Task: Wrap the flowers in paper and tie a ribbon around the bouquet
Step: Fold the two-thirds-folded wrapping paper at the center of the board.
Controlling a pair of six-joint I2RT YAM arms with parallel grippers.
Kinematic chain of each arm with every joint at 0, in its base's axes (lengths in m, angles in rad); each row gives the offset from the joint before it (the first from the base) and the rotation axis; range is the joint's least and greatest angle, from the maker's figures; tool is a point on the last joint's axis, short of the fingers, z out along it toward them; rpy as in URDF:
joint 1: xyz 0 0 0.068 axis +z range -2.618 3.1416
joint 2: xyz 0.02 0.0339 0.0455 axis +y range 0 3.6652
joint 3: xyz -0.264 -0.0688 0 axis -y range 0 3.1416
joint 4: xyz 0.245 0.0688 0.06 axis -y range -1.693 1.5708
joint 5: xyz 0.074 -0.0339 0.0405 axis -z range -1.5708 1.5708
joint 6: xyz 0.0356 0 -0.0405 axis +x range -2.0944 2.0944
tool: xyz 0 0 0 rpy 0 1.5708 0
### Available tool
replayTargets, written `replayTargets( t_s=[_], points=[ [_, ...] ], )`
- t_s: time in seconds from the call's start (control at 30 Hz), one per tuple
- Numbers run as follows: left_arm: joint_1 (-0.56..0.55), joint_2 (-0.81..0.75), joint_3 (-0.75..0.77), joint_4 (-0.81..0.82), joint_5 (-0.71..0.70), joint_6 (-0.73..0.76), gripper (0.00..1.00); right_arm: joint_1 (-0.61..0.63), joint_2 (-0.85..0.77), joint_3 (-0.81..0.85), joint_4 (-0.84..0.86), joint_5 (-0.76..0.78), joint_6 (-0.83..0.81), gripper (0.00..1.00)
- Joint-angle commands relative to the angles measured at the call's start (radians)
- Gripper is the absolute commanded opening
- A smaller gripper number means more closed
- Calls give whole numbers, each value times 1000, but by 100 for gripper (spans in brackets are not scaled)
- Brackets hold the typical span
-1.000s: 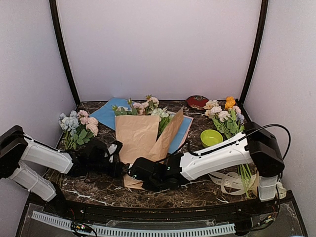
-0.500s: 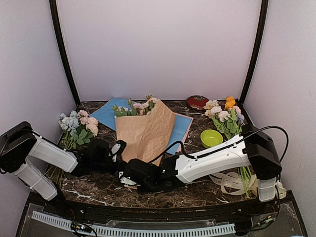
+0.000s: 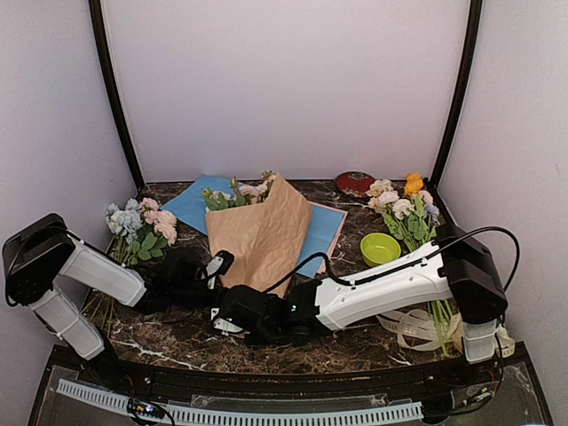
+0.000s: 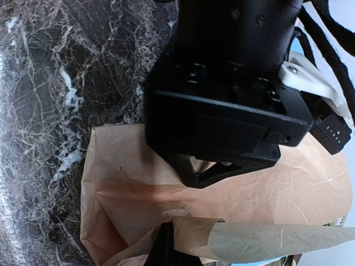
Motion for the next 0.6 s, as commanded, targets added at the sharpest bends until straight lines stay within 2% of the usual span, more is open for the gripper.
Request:
replayTargets(
  t_s=[0.0, 0.2, 0.4, 0.57],
  points=[
    [-2, 36, -27, -136, 7, 23, 43, -3, -57, -16, -15, 76, 95, 0],
    [-2, 64, -6, -182, 3, 52, 47, 6, -71, -5, -49, 68, 122, 0],
    [-2, 73, -23, -110, 48, 20, 47, 10, -41, -27, 140, -125, 36, 0],
    [-2, 47, -62, -24, 75, -11, 47, 10, 52, -12, 152, -165, -11, 0]
  ],
)
